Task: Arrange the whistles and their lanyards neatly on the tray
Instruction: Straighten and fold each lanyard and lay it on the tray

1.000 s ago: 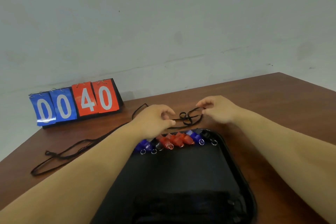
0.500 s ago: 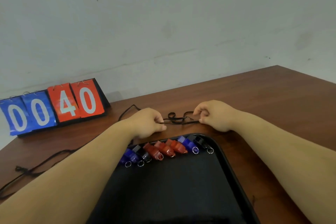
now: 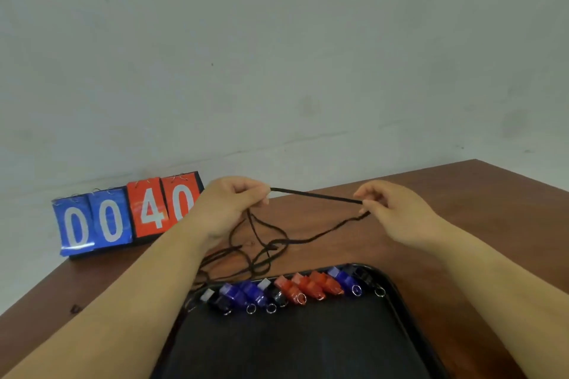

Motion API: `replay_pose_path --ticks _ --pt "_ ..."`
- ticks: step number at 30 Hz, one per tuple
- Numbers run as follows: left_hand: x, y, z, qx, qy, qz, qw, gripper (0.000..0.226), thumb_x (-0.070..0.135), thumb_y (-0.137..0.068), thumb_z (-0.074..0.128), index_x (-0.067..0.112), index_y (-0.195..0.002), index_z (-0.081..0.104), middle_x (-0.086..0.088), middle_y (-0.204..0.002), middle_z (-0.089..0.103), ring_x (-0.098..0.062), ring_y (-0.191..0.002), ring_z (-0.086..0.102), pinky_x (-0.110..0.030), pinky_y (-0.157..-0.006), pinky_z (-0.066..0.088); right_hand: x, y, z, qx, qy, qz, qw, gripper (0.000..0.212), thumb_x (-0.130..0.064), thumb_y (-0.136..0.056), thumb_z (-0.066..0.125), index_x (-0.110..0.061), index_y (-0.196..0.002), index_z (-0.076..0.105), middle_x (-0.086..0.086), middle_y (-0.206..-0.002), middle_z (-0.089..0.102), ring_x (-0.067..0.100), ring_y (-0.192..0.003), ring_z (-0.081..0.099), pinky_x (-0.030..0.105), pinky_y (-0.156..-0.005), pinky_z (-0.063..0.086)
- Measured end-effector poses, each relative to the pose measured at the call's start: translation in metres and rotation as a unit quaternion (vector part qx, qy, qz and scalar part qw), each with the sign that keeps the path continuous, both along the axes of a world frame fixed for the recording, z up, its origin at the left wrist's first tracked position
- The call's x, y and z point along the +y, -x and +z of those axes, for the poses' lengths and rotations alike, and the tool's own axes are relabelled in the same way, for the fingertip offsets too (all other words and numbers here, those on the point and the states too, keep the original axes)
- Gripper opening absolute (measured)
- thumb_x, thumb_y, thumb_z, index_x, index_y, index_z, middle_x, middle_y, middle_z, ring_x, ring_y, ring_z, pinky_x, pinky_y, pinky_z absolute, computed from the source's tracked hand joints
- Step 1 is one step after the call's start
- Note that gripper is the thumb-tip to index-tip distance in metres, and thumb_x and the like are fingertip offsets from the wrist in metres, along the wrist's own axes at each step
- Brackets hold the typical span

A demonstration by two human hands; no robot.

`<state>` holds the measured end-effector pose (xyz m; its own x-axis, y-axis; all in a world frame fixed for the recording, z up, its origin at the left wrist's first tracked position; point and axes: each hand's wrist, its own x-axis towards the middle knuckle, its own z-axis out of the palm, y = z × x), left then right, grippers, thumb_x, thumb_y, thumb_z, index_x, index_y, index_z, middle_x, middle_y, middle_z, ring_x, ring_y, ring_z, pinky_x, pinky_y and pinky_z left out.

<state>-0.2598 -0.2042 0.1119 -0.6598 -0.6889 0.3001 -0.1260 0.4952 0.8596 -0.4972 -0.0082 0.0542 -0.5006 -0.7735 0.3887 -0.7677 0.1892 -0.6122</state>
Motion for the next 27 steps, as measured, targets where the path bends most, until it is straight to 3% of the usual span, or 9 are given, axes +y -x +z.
replay_pose_path --ticks 4,8,11,14,18,20,23,25,27 --pt "0.011 -0.011 0.024 0.102 -0.078 -0.020 0.991 0.019 0.016 -0.096 0.067 0.016 -0.078 0.074 0.002 -0.068 0.071 -0.007 -0.062 0.064 -0.025 -0.064 0.046 -0.003 -0.025 0.016 -0.099 0.124 0.009 0.987 0.016 -0.015 -0.101 0.057 -0.028 -0.103 0.064 -0.009 -0.084 0.071 -0.005 -0.072 0.064 0.008 -0.065 0.042" --pt "0.027 -0.024 0.029 0.187 -0.187 -0.059 0.963 0.023 0.020 -0.092 0.066 0.020 -0.070 0.071 0.001 -0.065 0.063 -0.011 -0.062 0.059 -0.028 -0.062 0.046 -0.004 -0.059 0.042 -0.374 0.145 0.176 0.899 0.017 0.001 -0.095 0.064 -0.015 -0.098 0.067 -0.002 -0.073 0.066 0.011 -0.065 0.062 0.023 -0.062 0.048" --pt "0.044 -0.037 0.019 0.185 -0.204 -0.088 0.957 0.018 0.025 -0.083 0.068 0.024 -0.065 0.073 -0.001 -0.075 0.067 -0.013 -0.070 0.063 -0.026 -0.060 0.050 -0.006 -0.082 0.055 -0.359 0.124 0.219 0.899 0.015 0.001 -0.092 0.068 -0.013 -0.094 0.068 -0.001 -0.071 0.068 0.010 -0.064 0.065 0.022 -0.061 0.050" --pt "0.052 -0.044 0.006 0.153 -0.215 -0.095 0.960 0.024 0.018 -0.092 0.064 0.024 -0.071 0.072 -0.005 -0.079 0.068 -0.014 -0.065 0.060 -0.026 -0.057 0.047 -0.007 -0.096 0.057 -0.335 0.129 0.218 0.908 0.015 0.001 -0.090 0.071 -0.014 -0.092 0.069 -0.002 -0.070 0.071 0.010 -0.065 0.069 0.020 -0.062 0.053" --pt "0.053 -0.052 -0.006 0.063 -0.156 -0.093 0.981 0.030 0.005 -0.101 0.056 0.030 -0.106 0.073 -0.005 -0.074 0.062 -0.010 -0.047 0.033 -0.022 -0.045 0.023 -0.001 -0.104 0.040 -0.339 0.125 0.218 0.907 0.017 0.006 -0.087 0.071 -0.011 -0.089 0.070 0.003 -0.075 0.073 0.014 -0.070 0.071 0.021 -0.067 0.056" --pt "0.058 -0.054 -0.016 -0.007 -0.092 -0.085 0.992 0.036 0.011 -0.101 0.058 0.041 -0.115 0.072 -0.001 -0.073 0.062 -0.009 -0.046 0.037 -0.022 -0.044 0.033 0.004 -0.103 0.031 -0.345 0.106 0.222 0.906 0.020 0.010 -0.086 0.070 -0.009 -0.090 0.070 0.005 -0.080 0.075 0.016 -0.075 0.073 0.021 -0.071 0.058" --pt "0.062 -0.055 -0.027 -0.094 -0.005 -0.077 0.993 0.025 0.025 -0.100 0.063 0.044 -0.111 0.075 0.011 -0.082 0.075 -0.004 -0.069 0.070 -0.020 -0.074 0.059 0.005 -0.102 0.024 -0.352 0.112 0.210 0.905 0.023 0.013 -0.085 0.069 -0.010 -0.089 0.069 0.006 -0.082 0.076 0.015 -0.077 0.074 0.023 -0.072 0.058" --pt "0.062 -0.058 -0.032 -0.118 0.031 -0.080 0.989 0.023 0.033 -0.098 0.066 0.049 -0.111 0.075 0.018 -0.100 0.077 -0.002 -0.093 0.073 -0.022 -0.086 0.058 0.003 -0.105 0.021 -0.318 0.118 0.207 0.917 0.022 0.008 -0.084 0.073 -0.013 -0.087 0.070 0.006 -0.084 0.077 0.016 -0.078 0.073 0.023 -0.076 0.058" --pt "0.063 -0.057 -0.038 -0.137 0.044 -0.102 0.984 0.024 0.035 -0.096 0.069 0.046 -0.116 0.074 0.013 -0.103 0.079 -0.004 -0.097 0.073 -0.027 -0.092 0.054 0.003 -0.110 0.021 -0.282 0.124 0.203 0.929 0.020 0.002 -0.081 0.078 -0.017 -0.084 0.072 0.005 -0.087 0.078 0.015 -0.080 0.074 0.022 -0.080 0.059"
